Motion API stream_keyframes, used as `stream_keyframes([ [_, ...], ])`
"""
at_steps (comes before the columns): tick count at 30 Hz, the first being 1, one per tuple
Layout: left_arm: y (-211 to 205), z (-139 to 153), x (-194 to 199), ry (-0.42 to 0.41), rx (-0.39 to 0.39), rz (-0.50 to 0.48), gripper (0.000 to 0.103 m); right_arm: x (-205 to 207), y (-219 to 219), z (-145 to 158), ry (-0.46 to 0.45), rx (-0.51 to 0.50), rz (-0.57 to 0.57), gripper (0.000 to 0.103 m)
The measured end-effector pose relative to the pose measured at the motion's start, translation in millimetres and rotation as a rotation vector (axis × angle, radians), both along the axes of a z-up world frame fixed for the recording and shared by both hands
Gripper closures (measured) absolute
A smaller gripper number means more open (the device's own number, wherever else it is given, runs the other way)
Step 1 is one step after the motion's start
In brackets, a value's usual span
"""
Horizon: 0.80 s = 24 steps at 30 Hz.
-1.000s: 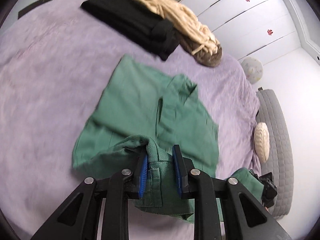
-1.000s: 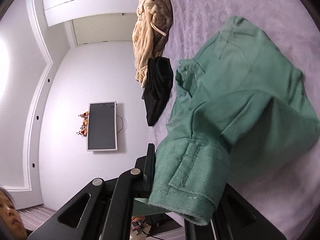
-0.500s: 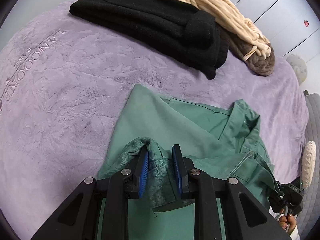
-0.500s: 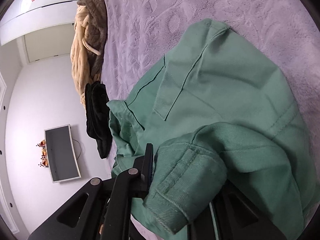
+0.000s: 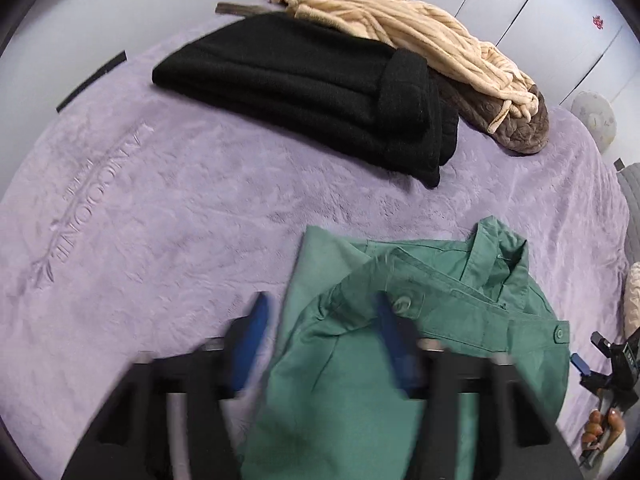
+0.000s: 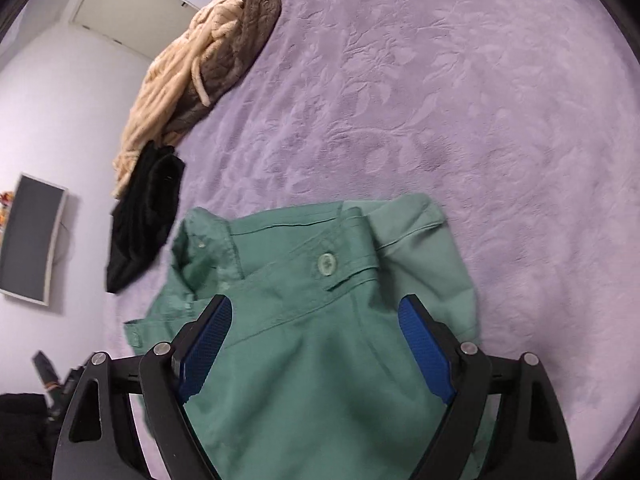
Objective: Fold small clothes
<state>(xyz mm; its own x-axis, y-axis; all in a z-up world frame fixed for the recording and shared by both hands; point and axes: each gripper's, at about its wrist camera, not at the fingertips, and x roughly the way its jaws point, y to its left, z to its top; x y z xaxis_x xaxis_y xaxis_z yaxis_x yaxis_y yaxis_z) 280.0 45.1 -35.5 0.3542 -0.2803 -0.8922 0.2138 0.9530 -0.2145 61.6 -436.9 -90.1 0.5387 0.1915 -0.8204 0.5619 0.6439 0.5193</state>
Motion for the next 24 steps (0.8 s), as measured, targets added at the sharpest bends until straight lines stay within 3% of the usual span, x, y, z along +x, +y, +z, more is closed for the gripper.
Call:
stream_keyframes([
  [2, -6.5, 4.3, -5.8, -0.082, 0.045, -0.038, 0.001, 2.0, -1.9, -13.1, 0.046, -0.022, 0.011, 0.017],
  [4, -19.8, -3.3, -6.3, -0.075, 0.085, -0.082, 0.001, 4.4, -2.5, -28.9, 0.082, -0.004, 0.02, 0.033],
  [6, -38.4, -22.1, -3.0, -0.029, 0.092, -0.139, 0.001, 9.6, 2.6, -39.5, 0.123, -0.004, 0.053, 0.085],
  [8, -56.1, -46.7, 3.5, 0.032, 0.116, -0.169, 0.001, 16.5, 12.2, -40.5, 0.151, -0.049, 0.103, 0.093],
  [10, -68.2, -68.5, 11.2, 0.064, 0.156, -0.154, 0.009, 20.2, 21.4, -26.0, 0.125, -0.131, 0.154, 0.096],
  [12, -74.0, -83.8, 18.2, 0.119, 0.142, -0.14, 0.041, 20.5, 26.3, -8.1, 0.084, -0.192, 0.184, 0.097],
  [13, -74.3, -85.2, 19.7, 0.124, 0.122, -0.133, 0.048, 20.3, 26.3, 0.4, 0.064, -0.215, 0.187, 0.097],
  [15, -74.4, -78.0, 17.6, 0.08, 0.129, -0.142, 0.079, 19.4, 23.4, 14.1, 0.021, -0.236, 0.17, 0.097],
  [19, -59.8, -60.0, 13.9, 0.017, 0.082, -0.121, 0.085, 28.7, 24.2, 19.6, -0.012, -0.282, 0.176, 0.097],
  [22, -53.9, -63.0, 16.5, 0.013, 0.074, -0.092, 0.085, 38.5, 21.6, -14.2, 0.07, -0.278, 0.177, 0.097],
  [24, -53.5, -74.6, 17.8, 0.019, 0.087, -0.072, 0.085, 37.9, 14.8, -43.0, 0.125, -0.212, 0.152, 0.093],
])
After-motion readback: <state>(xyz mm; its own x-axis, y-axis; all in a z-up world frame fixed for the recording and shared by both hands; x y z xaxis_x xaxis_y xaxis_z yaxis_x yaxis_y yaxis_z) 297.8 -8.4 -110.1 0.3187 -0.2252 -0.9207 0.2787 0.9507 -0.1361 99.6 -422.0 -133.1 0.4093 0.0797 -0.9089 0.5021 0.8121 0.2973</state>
